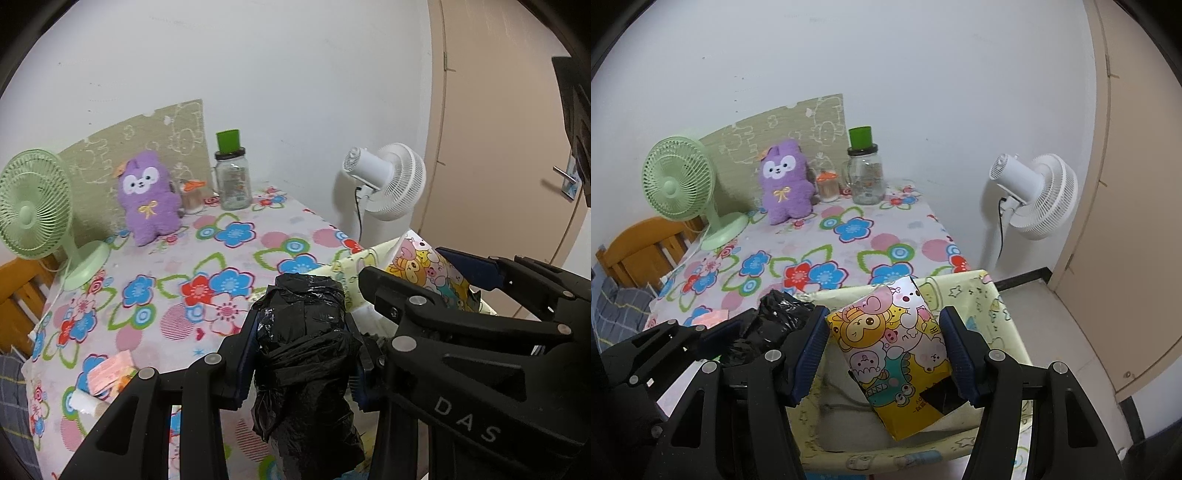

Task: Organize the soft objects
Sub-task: 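Lower the black bag into the box with the left tool while the right tool lowers the yellow pack, then open both tools to release the bag and pack, then withdraw from the box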

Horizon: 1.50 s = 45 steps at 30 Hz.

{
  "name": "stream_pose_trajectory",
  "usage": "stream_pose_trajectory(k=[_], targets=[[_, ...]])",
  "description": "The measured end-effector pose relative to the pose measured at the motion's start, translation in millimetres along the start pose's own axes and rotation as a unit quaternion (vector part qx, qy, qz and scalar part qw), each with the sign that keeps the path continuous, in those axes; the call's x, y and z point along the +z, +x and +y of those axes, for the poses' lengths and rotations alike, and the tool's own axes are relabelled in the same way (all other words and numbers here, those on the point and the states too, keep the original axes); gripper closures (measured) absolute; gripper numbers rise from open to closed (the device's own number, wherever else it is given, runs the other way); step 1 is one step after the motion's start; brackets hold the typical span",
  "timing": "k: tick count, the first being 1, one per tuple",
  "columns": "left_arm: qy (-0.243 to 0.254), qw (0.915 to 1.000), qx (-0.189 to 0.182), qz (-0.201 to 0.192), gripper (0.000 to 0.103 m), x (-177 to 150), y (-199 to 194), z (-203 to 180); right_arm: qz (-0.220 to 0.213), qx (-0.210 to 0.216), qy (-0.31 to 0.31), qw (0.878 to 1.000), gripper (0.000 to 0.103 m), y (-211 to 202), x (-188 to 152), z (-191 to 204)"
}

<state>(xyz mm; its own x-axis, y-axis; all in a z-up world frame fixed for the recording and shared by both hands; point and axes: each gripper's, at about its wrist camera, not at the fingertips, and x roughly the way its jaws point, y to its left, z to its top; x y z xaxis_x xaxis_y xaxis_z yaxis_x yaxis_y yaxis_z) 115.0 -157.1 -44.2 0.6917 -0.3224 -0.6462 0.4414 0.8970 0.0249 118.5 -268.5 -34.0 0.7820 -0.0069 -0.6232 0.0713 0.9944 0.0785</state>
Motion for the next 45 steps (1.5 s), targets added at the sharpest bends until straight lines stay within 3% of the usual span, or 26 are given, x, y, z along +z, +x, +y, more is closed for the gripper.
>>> stream_pose_trajectory(k=[9,11,16,21,25,45], targets=[[0.007,0.9996,-0.023,0.017,0.056,4,25,-15,0.009,-0.005,0.013,1.0,0.039,12,0,-18],[0.01,0.9994,-0.029,0.018,0.038,4,30,-18,0.012,-0.006,0.015,1.0,0.039,15,0,-20],[0.017,0.9991,-0.035,0.018,0.015,4,40,-24,0.018,-0.004,0.02,1.0,0.038,23,0,-24],[0.024,0.9993,-0.025,0.015,0.002,5,41,-26,0.027,-0.001,0.017,0.999,0.027,29,-1,-26],[0.018,0.9996,-0.016,0.017,0.0,6,42,-23,0.025,-0.005,0.008,1.0,0.017,30,-2,-22],[0.01,0.9996,0.013,0.022,0.0,-3,21,4,0.007,-0.014,-0.022,1.0,0.015,9,-4,19]])
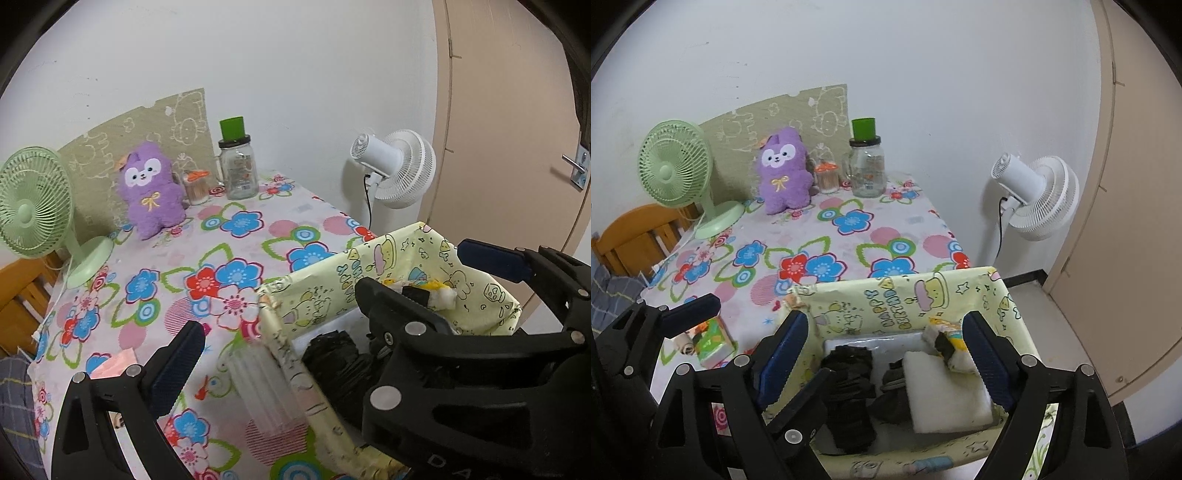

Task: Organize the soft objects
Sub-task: 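Open both tools to release the bag and pack, then withdraw from the box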

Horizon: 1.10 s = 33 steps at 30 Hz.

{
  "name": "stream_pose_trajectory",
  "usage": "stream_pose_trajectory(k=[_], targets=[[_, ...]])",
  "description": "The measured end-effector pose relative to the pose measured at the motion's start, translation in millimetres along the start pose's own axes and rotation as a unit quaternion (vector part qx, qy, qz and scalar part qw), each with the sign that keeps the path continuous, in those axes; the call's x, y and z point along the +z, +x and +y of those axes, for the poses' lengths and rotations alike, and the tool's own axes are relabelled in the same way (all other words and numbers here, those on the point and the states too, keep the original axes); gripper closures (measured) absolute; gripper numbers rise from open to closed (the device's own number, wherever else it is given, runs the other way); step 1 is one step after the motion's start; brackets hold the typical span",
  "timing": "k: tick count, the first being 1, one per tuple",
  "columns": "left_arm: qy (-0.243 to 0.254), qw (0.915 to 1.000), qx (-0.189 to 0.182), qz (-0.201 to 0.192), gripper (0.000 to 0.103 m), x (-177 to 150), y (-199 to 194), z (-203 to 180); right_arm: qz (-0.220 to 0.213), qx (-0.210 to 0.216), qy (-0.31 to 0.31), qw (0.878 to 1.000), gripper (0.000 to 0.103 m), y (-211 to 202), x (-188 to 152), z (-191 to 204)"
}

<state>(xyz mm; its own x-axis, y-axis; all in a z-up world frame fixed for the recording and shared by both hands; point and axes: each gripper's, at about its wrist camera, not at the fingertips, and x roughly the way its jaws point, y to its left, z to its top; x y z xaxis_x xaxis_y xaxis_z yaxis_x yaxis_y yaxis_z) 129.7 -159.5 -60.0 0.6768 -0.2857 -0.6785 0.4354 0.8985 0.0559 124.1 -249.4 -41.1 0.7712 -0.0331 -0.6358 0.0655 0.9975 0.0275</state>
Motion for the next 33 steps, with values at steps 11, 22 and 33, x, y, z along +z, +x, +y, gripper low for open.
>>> stream_pose_trajectory(k=[11,22,33], targets=[[-0.003,0.9998,0.014,-0.013,0.0,-12,-26,15,-0.016,-0.001,-0.016,1.0,0.015,-20,-2,28],[-0.01,0.9992,0.029,-0.024,0.0,-24,-48,31,-0.029,0.007,-0.032,0.999,0.015,-35,-6,53],[-0.012,0.9987,0.037,-0.034,0.0,-36,-67,46,-0.034,0.018,-0.051,0.998,0.015,-45,-11,82]])
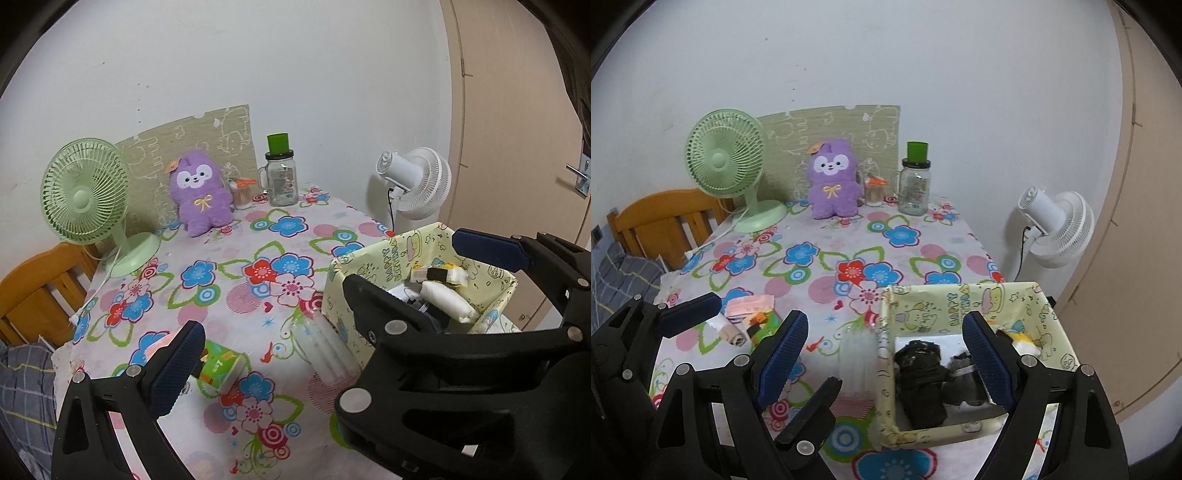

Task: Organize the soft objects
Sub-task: 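Open both tools to release the bag and pack, then withdraw from the box, then move the right tool to the clear plastic sleeve while the left tool reaches the green tissue pack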

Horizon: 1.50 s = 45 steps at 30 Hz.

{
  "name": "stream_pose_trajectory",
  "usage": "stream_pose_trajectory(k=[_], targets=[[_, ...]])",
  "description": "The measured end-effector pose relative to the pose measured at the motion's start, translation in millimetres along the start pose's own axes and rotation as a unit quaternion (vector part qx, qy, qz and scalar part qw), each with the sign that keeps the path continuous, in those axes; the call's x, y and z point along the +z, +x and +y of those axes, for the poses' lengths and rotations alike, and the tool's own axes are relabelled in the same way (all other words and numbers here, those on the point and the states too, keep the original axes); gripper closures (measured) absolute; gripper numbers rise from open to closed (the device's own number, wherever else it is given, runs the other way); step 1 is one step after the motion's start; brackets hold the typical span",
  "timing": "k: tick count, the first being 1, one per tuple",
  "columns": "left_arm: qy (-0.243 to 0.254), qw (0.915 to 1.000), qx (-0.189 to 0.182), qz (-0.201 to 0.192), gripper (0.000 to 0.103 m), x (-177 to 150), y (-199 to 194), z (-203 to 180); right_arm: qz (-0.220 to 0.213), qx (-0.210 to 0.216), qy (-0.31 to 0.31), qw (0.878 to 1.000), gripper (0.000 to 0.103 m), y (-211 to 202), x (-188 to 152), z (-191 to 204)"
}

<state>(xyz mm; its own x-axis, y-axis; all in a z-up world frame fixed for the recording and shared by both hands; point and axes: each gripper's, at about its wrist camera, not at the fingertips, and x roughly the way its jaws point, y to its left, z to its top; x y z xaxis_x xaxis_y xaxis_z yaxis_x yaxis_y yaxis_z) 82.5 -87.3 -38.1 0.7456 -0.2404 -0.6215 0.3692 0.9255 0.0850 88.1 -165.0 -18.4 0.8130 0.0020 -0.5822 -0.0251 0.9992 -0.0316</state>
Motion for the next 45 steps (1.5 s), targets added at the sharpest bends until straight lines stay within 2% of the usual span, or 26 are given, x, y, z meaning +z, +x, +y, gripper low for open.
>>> stream_pose_trajectory(k=[11,25,31,35,42,45], targets=[[-0.01,0.9999,0.01,0.0,0.001,-16,-8,19,0.0,0.016,-0.009,1.0,0.015,3,-10,25],[-0.032,0.9993,0.013,0.015,0.004,-45,4,48,0.028,0.02,-0.018,0.999,0.016,33,-27,53],[-0.046,0.9982,0.023,0.031,0.005,-56,16,63,0.043,0.014,-0.018,0.999,0.019,50,-33,59],[-0.054,0.9974,0.026,0.04,0.006,-62,25,70,0.051,-0.006,-0.026,0.998,0.021,60,-37,65],[-0.057,0.9959,0.035,0.061,0.007,-70,43,80,0.072,0.0,-0.02,0.997,0.025,83,-42,69],[-0.06,0.9953,0.037,0.067,0.007,-73,48,83,0.07,-0.028,-0.029,0.997,0.027,89,-43,72]])
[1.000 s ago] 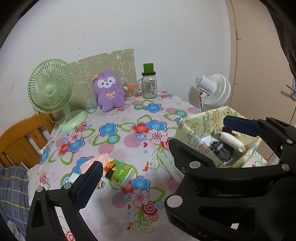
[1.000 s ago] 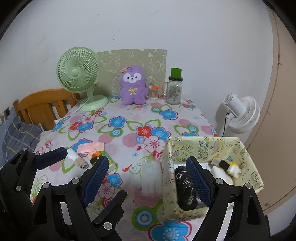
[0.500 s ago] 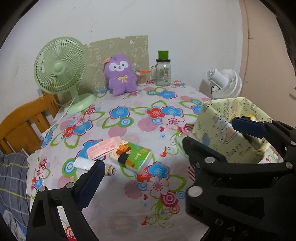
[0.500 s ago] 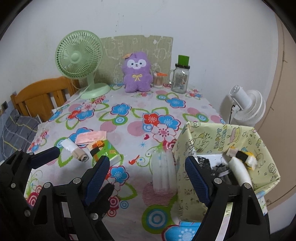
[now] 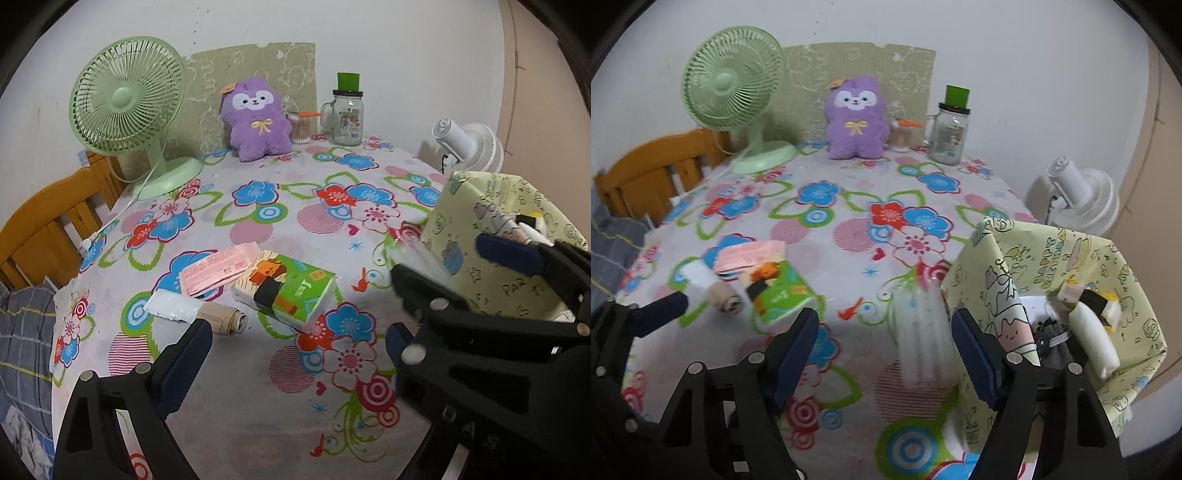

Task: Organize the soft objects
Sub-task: 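Move the right tool to the clear plastic sleeve while the left tool reaches the green tissue pack, then close the right tool on the clear sleeve while the left tool grasps the green tissue pack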

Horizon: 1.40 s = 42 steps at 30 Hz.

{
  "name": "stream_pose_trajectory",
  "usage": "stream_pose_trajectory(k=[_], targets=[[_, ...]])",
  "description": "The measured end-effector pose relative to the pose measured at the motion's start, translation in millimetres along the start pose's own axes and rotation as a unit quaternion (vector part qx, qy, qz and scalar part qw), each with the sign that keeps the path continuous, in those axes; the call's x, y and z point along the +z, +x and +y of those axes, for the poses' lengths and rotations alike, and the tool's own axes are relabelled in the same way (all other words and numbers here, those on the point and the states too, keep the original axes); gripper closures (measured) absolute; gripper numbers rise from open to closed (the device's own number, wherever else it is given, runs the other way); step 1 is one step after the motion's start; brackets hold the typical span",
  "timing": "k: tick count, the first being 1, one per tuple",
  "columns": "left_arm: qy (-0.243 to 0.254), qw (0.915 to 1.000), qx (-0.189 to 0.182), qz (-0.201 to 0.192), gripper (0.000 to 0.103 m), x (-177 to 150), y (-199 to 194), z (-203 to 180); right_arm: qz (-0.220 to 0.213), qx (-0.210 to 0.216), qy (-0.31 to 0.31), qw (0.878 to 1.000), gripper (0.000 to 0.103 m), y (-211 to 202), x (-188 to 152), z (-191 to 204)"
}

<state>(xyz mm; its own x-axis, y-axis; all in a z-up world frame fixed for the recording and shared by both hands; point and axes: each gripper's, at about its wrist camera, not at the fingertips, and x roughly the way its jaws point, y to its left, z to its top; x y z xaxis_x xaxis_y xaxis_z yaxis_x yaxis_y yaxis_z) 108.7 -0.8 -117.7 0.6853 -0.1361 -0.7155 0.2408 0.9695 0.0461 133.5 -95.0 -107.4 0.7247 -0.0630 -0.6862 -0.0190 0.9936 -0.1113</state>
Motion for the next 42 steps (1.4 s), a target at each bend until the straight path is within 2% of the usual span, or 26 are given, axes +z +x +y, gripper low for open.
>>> stream_pose_trajectory(k=[5,8,10,15,19,25,30,39,42], targets=[[-0.004,0.9999,0.005,0.011,0.009,0,13,5,-0.002,-0.02,-0.006,1.0,0.028,5,3,5],[-0.009,0.9998,0.002,0.017,0.009,0,19,9,-0.003,-0.018,-0.007,1.0,0.034,6,6,7],[-0.012,0.9997,0.003,0.019,0.009,-1,22,12,0.002,-0.006,-0.009,1.0,0.036,10,7,12],[-0.017,0.9997,-0.001,0.02,0.009,1,25,18,0.02,-0.012,-0.012,1.0,0.04,24,6,17],[-0.015,0.9995,0.005,0.026,0.009,-1,31,20,0.037,-0.022,-0.004,0.999,0.042,37,2,15],[-0.015,0.9992,0.007,0.037,0.009,-3,41,23,0.059,-0.044,0.018,0.997,0.051,54,-2,8],[-0.006,0.9988,0.011,0.047,0.009,-4,49,20,0.064,-0.057,0.019,0.996,0.052,62,-5,9],[0.01,0.9978,0.024,0.06,0.009,-5,58,16,0.072,-0.053,0.037,0.995,0.053,72,-8,3],[0.01,0.9978,0.022,0.061,0.009,-4,60,16,0.07,-0.055,0.037,0.995,0.065,71,-8,3]])
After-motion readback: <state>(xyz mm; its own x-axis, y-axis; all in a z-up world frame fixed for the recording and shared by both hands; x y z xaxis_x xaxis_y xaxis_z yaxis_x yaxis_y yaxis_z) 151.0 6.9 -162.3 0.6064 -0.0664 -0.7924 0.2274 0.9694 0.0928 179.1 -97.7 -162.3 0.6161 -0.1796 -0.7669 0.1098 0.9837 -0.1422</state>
